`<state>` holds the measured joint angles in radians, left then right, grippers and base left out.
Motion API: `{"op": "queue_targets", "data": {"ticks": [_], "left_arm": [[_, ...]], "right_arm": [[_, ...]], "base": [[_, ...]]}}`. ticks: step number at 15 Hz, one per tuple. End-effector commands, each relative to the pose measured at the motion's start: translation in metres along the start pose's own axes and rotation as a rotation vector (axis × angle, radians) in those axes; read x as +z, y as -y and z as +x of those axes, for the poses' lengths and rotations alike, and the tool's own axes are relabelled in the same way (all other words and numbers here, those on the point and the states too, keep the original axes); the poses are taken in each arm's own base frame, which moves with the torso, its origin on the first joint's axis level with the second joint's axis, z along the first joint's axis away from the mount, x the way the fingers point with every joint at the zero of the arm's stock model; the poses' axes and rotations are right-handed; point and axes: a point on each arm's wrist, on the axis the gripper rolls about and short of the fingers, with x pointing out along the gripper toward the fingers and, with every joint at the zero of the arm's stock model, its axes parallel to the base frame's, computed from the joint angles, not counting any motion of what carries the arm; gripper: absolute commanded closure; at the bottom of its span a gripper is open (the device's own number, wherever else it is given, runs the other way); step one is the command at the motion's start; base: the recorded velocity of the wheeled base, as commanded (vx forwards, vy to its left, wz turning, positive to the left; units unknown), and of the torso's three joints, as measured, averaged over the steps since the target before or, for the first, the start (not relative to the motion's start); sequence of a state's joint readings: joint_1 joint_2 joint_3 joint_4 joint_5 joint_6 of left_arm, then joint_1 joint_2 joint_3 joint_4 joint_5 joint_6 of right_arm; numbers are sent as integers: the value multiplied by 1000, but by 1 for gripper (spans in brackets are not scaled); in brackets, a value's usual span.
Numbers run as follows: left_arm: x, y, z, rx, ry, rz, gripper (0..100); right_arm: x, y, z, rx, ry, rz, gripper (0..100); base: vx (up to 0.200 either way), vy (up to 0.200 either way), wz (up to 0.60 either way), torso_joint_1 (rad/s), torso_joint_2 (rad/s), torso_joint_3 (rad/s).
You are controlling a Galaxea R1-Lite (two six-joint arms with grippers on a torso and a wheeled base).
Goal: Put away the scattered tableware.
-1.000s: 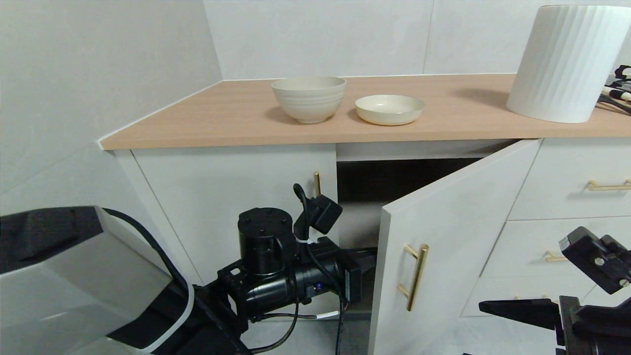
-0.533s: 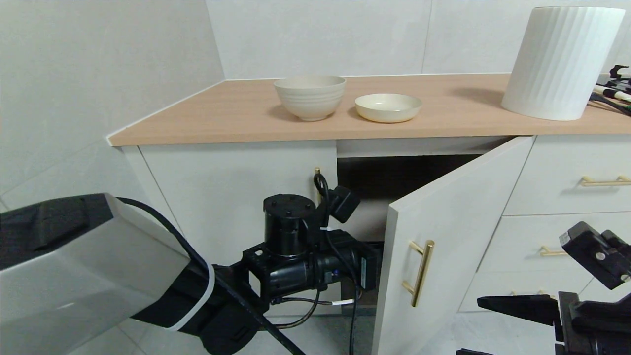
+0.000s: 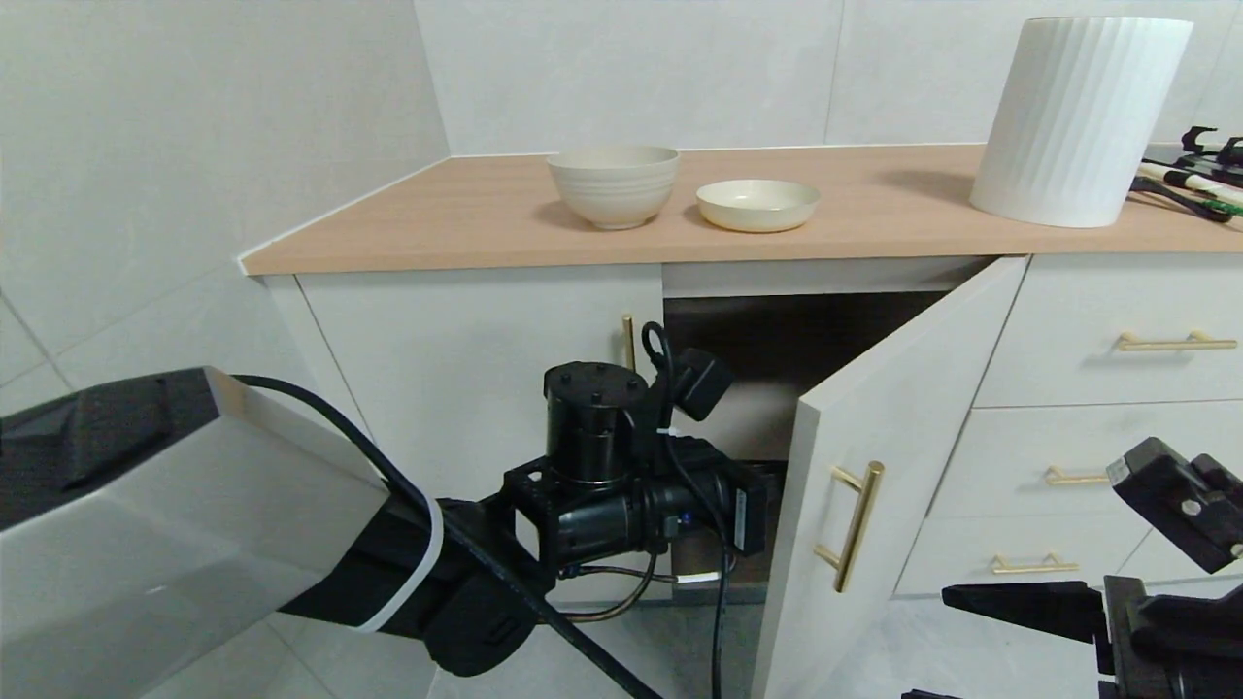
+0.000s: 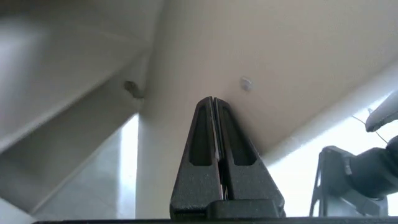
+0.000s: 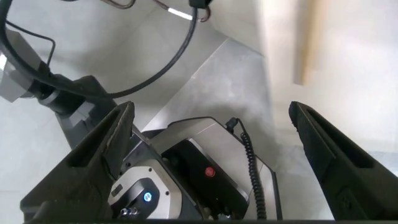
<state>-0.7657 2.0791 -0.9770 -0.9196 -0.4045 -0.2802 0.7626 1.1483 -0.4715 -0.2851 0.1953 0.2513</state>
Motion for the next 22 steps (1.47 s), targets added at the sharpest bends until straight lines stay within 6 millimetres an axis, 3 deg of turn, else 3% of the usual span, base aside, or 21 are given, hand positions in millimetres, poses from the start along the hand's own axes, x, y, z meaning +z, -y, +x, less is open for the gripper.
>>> {"op": "queue_targets", "data": {"ticks": [1, 5, 8, 10, 11, 13, 15, 16, 19, 21, 22], "left_arm": [[1, -5, 8, 6, 6, 1, 100], [5, -6, 13, 13, 10, 0, 100], [10, 2, 25, 133, 76, 15, 100], [11, 44, 26, 63, 83, 38, 100], [10, 85, 15, -66, 54, 53, 100], [9, 122, -10, -273, -15, 66, 100], [11, 123, -14, -275, -17, 65, 100], [21, 88, -23, -166, 11, 48, 100], [28, 61, -43, -67, 36, 36, 100], [35, 51, -65, -7, 65, 34, 100], [43, 43, -89, 41, 102, 36, 100]], "right_arm": [[0, 0, -1, 0, 4, 0, 0], [1, -1, -3, 6, 13, -3, 0], [1, -5, -6, 30, 16, -13, 0], [0, -12, -13, 73, 33, -32, 0], [-1, -17, -20, 115, 48, -49, 0], [-5, -23, -33, 201, 54, -71, 0], [-6, -23, -36, 228, 47, -77, 0], [-8, -24, -39, 256, 23, -98, 0], [-3, -22, -34, 230, 22, -89, 0], [2, -18, -25, 157, 18, -68, 0], [9, -16, -15, 85, 20, -59, 0]], "base": [[0, 0, 0, 0, 0, 0], [0, 0, 0, 0, 0, 0], [0, 0, 0, 0, 0, 0], [0, 0, 0, 0, 0, 0], [0, 0, 0, 0, 0, 0], [0, 0, 0, 0, 0, 0], [0, 0, 0, 0, 0, 0], [0, 0, 0, 0, 0, 0], [0, 0, 0, 0, 0, 0], [0, 0, 0, 0, 0, 0], [0, 0, 0, 0, 0, 0]]}}
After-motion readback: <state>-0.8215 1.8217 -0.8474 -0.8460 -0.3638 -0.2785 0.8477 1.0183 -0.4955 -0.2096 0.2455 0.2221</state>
